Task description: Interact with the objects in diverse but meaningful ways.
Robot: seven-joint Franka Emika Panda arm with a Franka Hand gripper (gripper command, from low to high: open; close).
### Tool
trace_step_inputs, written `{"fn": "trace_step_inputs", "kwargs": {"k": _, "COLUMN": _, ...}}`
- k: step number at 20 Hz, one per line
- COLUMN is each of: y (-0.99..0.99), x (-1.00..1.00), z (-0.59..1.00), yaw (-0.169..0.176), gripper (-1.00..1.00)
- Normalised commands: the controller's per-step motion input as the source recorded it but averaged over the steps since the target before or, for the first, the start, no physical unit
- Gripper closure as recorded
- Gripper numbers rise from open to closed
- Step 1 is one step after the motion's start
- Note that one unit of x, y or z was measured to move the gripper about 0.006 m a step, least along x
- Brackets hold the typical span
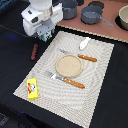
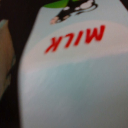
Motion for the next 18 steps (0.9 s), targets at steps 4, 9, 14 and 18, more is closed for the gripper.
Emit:
{"fn": "trace_step_inputs", "kwargs": {"k": 4, "y": 0.02, "x": 0.15, "z": 0.78, "yaw": 0.000, "gripper": -1.00}}
{"fn": "trace_step_inputs", "kwargs": {"k": 9, "y": -0.19, "x": 0.48, "z": 0.90, "yaw": 0.000, "gripper": -1.00}}
{"fn": "trace_step_inputs", "kwargs": {"k": 14, "y": -0.56, "x": 0.58, "z": 0.69, "yaw": 0.000, "gripper": -1.00}}
{"fn": "trace_step_inputs", "kwargs": {"k": 18, "y": -0.75, "x": 0.53, "z": 0.33, "yaw": 0.002, "gripper": -1.00}}
